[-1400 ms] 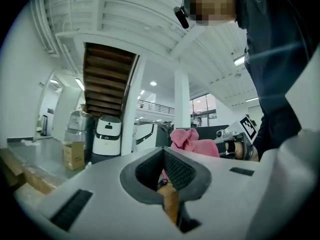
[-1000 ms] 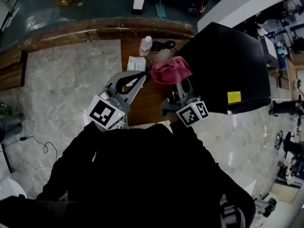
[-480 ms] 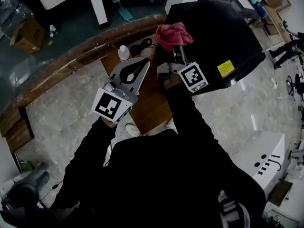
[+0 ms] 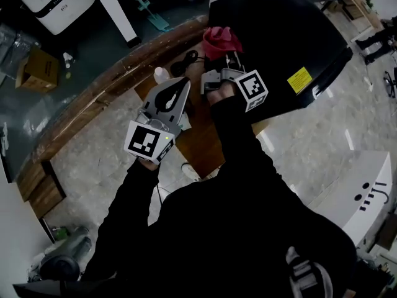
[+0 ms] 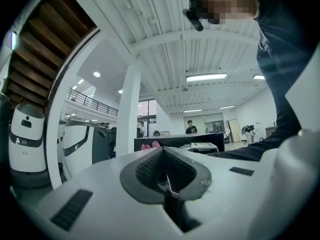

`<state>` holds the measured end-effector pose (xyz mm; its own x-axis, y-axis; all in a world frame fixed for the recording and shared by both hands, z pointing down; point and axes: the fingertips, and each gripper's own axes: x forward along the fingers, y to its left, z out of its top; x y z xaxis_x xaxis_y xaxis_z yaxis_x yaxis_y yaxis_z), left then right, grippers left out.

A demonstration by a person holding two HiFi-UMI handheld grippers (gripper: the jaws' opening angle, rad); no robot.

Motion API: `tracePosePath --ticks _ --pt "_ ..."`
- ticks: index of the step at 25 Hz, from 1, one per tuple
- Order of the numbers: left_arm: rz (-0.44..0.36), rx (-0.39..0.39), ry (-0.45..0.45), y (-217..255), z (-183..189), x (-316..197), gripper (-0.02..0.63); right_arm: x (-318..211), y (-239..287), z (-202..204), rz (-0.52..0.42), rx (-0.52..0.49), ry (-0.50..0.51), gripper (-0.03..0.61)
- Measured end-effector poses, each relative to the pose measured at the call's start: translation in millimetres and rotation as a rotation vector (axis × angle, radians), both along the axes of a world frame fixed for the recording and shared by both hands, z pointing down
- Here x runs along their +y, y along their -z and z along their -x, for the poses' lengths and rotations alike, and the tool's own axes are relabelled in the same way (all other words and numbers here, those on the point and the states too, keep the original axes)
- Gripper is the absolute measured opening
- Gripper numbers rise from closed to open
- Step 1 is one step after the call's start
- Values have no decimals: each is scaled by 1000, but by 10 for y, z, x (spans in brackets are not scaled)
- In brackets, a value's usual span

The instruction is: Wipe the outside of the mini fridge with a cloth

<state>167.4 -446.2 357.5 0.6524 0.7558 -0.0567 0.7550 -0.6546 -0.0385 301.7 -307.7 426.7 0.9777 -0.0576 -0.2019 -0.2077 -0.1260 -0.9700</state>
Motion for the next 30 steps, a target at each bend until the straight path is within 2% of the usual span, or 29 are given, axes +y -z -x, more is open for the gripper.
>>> tracePosePath --ticks 5,13,17,25,30 --pt "-35 -54 6 -336 -237 157 5 13 -316 -19 -36 -45 20 55" --pt "-95 -167 15 -1051 -580 336 5 68 -1447 -64 -71 -285 44 55" --pt "-118 -230 17 -1494 -733 425 5 81 -1983 -125 -121 -333 51 55" --pt "-187 -344 10 -2344 -849 601 5 108 -2993 -88 -173 -458 33 55" --pt "-195 -380 24 -2567 -801 627 5 136 -3498 -46 -208 -540 17 55"
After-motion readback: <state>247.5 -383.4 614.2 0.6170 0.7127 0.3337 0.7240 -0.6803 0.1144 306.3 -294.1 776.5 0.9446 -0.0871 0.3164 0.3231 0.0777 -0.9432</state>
